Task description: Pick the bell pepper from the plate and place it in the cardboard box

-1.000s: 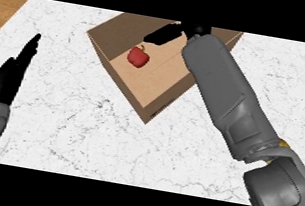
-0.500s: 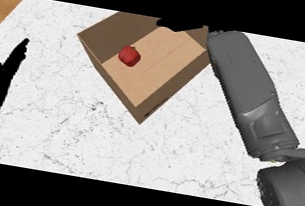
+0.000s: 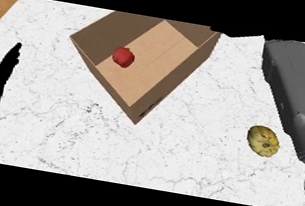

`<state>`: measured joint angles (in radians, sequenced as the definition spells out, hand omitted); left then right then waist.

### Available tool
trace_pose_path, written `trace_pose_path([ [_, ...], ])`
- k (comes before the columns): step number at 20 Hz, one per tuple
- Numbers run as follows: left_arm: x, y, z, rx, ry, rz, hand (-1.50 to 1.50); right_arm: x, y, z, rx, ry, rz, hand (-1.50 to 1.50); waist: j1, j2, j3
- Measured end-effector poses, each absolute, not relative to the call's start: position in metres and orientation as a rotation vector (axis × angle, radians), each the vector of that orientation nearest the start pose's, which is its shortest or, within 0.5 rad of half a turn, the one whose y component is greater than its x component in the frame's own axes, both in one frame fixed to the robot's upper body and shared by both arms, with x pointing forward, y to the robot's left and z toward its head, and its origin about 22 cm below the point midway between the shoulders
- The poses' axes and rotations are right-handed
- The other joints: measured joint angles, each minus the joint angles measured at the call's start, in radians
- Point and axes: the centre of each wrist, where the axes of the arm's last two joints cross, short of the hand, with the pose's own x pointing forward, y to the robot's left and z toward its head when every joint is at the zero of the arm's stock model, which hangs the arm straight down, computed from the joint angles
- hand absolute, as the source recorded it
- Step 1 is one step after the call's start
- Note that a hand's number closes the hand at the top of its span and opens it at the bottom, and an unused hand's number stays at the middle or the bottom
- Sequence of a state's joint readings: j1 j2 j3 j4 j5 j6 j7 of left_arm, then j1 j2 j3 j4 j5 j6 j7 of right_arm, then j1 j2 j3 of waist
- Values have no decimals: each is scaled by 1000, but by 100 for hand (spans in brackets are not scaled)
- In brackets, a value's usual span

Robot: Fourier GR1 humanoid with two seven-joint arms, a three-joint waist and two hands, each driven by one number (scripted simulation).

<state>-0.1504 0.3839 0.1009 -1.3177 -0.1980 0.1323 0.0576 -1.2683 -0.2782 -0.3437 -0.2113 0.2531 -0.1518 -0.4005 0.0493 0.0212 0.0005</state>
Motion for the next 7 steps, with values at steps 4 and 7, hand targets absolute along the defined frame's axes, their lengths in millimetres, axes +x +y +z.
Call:
trace_pose_path([
  [4, 278, 345, 22, 621, -1406, -239, 0, 472, -263, 143, -316, -1843, 265, -150, -7, -2, 0],
  [7, 276, 349, 21, 624, -1403, -237, 0, 465, -293, 140, -318, -1827, 313, -150, -7, -2, 1],
])
